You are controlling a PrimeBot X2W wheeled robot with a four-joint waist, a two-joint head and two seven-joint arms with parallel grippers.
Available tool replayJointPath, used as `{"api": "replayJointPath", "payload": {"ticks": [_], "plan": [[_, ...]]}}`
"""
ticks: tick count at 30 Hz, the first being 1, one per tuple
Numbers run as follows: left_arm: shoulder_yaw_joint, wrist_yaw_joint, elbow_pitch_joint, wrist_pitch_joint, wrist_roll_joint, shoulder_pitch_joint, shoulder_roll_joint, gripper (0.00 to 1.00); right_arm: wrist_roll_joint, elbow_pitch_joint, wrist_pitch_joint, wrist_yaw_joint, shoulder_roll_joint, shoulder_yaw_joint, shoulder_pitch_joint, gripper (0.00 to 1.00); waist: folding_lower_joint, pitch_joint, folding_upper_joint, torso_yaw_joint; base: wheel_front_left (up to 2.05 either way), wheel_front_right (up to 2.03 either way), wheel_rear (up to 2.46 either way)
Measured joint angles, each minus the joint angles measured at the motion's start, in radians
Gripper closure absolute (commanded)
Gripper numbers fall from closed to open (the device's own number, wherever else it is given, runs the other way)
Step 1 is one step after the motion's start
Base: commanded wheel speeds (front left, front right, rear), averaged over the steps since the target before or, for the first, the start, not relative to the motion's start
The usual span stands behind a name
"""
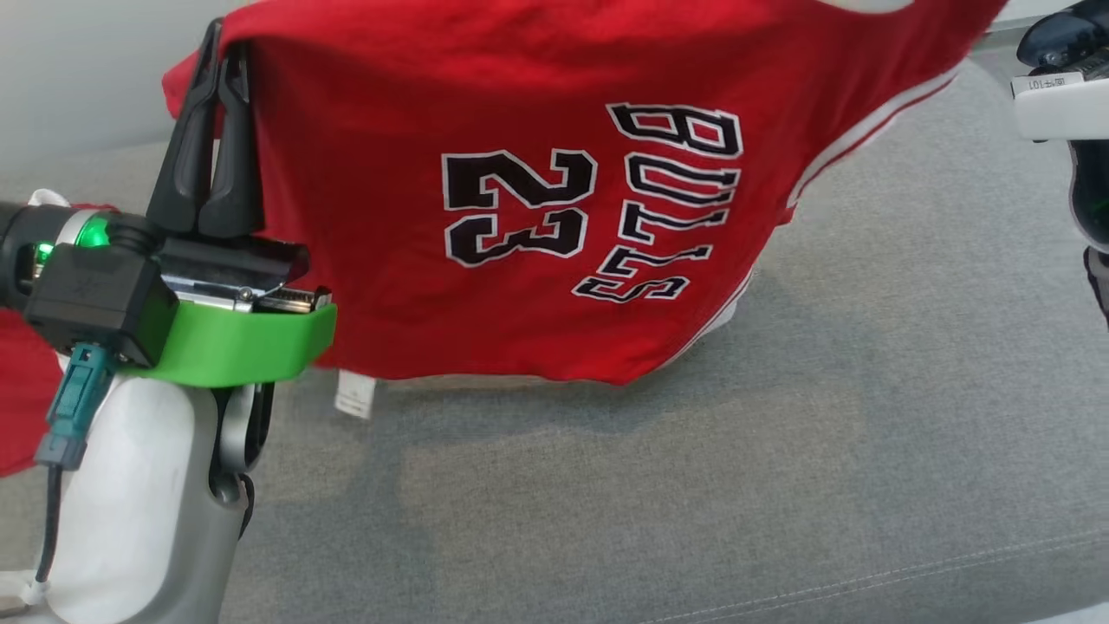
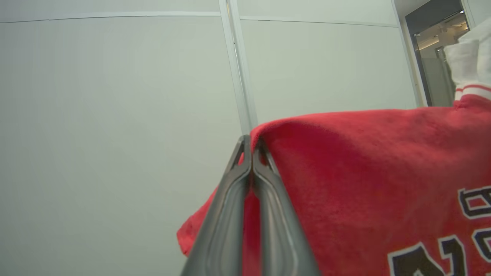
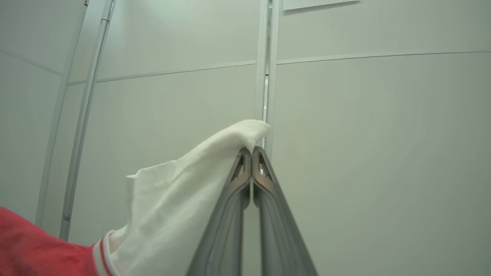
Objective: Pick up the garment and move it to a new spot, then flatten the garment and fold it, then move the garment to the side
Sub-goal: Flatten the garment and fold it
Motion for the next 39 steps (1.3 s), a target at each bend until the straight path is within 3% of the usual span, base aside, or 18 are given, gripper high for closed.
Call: {"api": "replayJointPath", "payload": {"ticks": [7, 11, 14, 18, 21, 23, 26, 29, 36, 39], "plan": [[-0.040, -0.017, 0.061, 0.091, -0.053, 0.026, 0.004, 1.00, 0.080, 0.010, 0.044, 0.000, 0.021, 0.101, 0.056, 1.00, 0.0000, -0.019, 0.0000, -0.046, 0.00, 0.00, 0.00], [-0.084, -0.071, 0.216, 0.198, -0.060, -0.042, 0.020, 1.00, 0.128, 0.159, 0.133, 0.000, 0.058, 0.164, 0.019, 1.00, 0.0000, -0.003, 0.0000, -0.049, 0.00, 0.00, 0.00], [-0.094, -0.092, 0.342, 0.267, -0.047, -0.160, 0.039, 1.00, 0.096, 0.307, 0.191, -0.003, 0.069, 0.161, -0.094, 1.00, 0.0000, 0.009, 0.0000, -0.046, 0.00, 0.00, 0.00], [-0.034, -0.069, 0.393, 0.220, 0.003, -0.391, 0.024, 1.00, 0.017, 0.353, 0.099, -0.078, 0.070, 0.040, -0.315, 1.00, 0.0000, 0.009, 0.0000, -0.032, 0.00, 0.00, 0.00], [-0.012, -0.061, 0.357, 0.165, 0.009, -0.517, -0.010, 1.00, 0.008, 0.323, 0.038, -0.081, 0.074, 0.009, -0.433, 1.00, 0.0000, -0.002, 0.0000, -0.018, 0.00, 0.00, 0.00], [-0.014, -0.063, 0.351, 0.154, 0.009, -0.521, -0.015, 1.00, 0.017, 0.328, 0.039, -0.062, 0.089, 0.028, -0.431, 1.00, 0.0000, -0.008, 0.0000, -0.009, 0.00, 0.00, 0.00], [-0.037, -0.086, 0.358, 0.156, 0.008, -0.446, 0.016, 1.00, 0.047, 0.351, 0.047, -0.034, 0.119, 0.081, -0.343, 1.00, 0.0000, -0.008, 0.0000, -0.003, 0.00, 0.00, 0.00], [-0.071, -0.093, 0.389, 0.171, 0.004, -0.270, 0.030, 1.00, 0.098, 0.390, 0.055, -0.017, 0.140, 0.125, -0.169, 1.00, 0.0000, 0.003, 0.0000, -0.007, 0.00, 0.00, 0.00], [-0.162, -0.102, 0.504, 0.186, -0.016, 0.074, 0.009, 1.00, 0.184, 0.493, 0.055, -0.012, 0.126, 0.113, 0.217, 1.00, 0.0000, 0.032, 0.0000, -0.006, 0.00, 0.00, 0.00], [-0.176, -0.099, 0.545, 0.158, -0.019, 0.161, -0.002, 1.00, 0.222, 0.514, 0.042, -0.011, 0.159, 0.105, 0.320, 1.00, 0.0000, 0.043, 0.0000, -0.003, 0.00, 0.00, 0.00]]}}
